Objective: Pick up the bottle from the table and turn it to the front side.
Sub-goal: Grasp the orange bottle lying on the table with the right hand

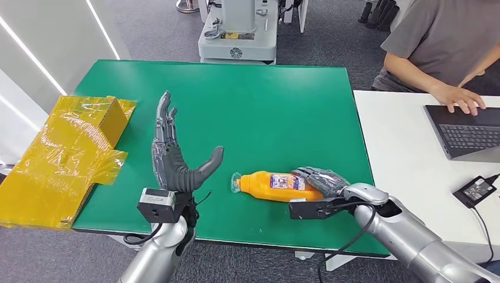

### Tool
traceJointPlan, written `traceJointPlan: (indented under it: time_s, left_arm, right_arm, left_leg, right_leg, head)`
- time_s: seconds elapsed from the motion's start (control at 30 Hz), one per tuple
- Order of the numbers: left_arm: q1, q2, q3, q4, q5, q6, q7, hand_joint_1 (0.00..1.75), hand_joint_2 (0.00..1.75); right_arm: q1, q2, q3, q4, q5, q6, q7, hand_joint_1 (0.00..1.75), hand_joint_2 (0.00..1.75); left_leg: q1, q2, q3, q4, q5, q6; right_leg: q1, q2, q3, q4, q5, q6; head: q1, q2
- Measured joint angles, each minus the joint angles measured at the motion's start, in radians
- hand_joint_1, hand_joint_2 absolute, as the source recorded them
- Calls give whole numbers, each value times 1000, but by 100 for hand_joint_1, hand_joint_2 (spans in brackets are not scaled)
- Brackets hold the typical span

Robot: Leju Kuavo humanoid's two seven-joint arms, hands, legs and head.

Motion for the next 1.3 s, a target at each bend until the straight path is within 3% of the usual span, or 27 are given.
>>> traceJointPlan:
  time_s: [1.13,1.17,1.27,1.3]
  left_arm:
    - [9,9,-2,5,10,24,-16,0,175]
    - [10,9,-2,5,10,24,-16,0,175]
    - [10,10,-2,5,10,24,-16,0,175]
    - [10,10,-2,5,10,24,-16,0,175]
  right_arm:
    - [-17,27,-23,86,45,0,-38,0,175]
    - [-17,28,-23,86,45,0,-38,14,175]
    - [-17,28,-23,88,45,-1,-39,139,175]
    - [-18,29,-23,89,46,-4,-40,168,175]
  left_leg:
    - [0,-1,-1,0,0,0]
    - [0,-1,-1,0,0,0]
    - [0,-1,-1,0,0,0]
    - [0,-1,-1,0,0,0]
  right_leg:
    - [0,-1,0,0,0,0]
    - [0,-1,0,0,0,0]
    - [0,-1,0,0,0,0]
    - [0,-1,0,0,0,0]
  head:
    - [0,0]
    - [0,0]
    - [0,0]
    - [0,0]
